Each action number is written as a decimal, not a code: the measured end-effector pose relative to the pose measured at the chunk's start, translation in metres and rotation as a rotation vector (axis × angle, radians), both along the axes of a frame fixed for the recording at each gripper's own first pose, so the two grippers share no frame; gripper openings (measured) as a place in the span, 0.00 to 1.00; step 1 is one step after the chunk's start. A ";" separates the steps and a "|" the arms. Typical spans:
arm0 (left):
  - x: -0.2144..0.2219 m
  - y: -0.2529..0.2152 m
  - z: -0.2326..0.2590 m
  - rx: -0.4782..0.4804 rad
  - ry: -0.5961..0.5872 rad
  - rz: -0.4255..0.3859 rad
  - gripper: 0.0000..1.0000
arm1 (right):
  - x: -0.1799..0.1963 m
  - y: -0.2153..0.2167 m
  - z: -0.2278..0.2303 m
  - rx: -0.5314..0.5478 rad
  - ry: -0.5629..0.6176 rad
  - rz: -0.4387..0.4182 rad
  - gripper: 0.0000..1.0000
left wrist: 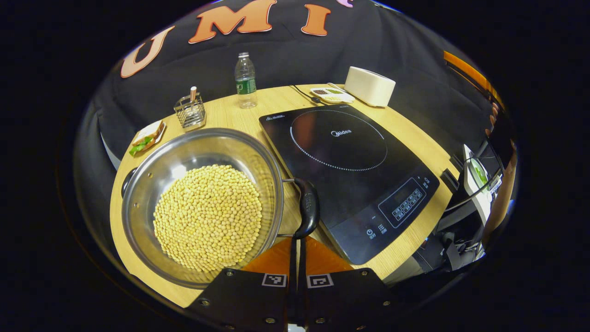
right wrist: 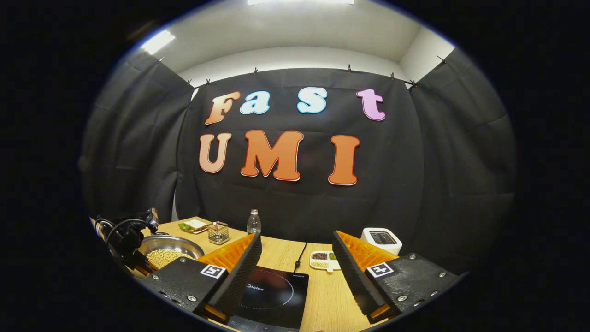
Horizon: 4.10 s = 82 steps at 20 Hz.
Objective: First push the handle of the pot to place it horizontally, then grasp the pot with both hands and set it on the induction cooktop.
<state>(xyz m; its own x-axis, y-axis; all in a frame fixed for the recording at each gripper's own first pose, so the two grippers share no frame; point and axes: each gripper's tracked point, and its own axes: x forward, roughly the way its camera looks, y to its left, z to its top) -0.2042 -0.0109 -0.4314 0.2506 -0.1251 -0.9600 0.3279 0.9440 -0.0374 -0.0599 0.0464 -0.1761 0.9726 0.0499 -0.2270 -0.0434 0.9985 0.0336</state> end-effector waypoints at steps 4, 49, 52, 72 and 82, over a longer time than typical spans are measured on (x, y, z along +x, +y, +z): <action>0.018 -0.006 -0.007 -0.010 -0.022 0.035 0.01 | 0.001 0.001 -0.008 0.000 0.017 -0.003 0.95; 0.125 0.260 0.129 0.217 -0.366 0.357 0.89 | 0.031 0.276 -0.192 0.212 0.826 0.285 0.91; 0.134 0.291 0.127 0.202 -0.333 0.402 0.89 | 0.030 0.278 -0.205 0.203 0.884 0.256 0.90; 0.110 0.337 0.011 0.143 -0.142 0.451 0.90 | 0.053 0.309 -0.262 0.070 0.949 0.241 0.82; 0.101 0.339 -0.020 0.159 -0.170 0.534 0.90 | 0.067 0.310 -0.279 0.014 0.914 0.207 0.68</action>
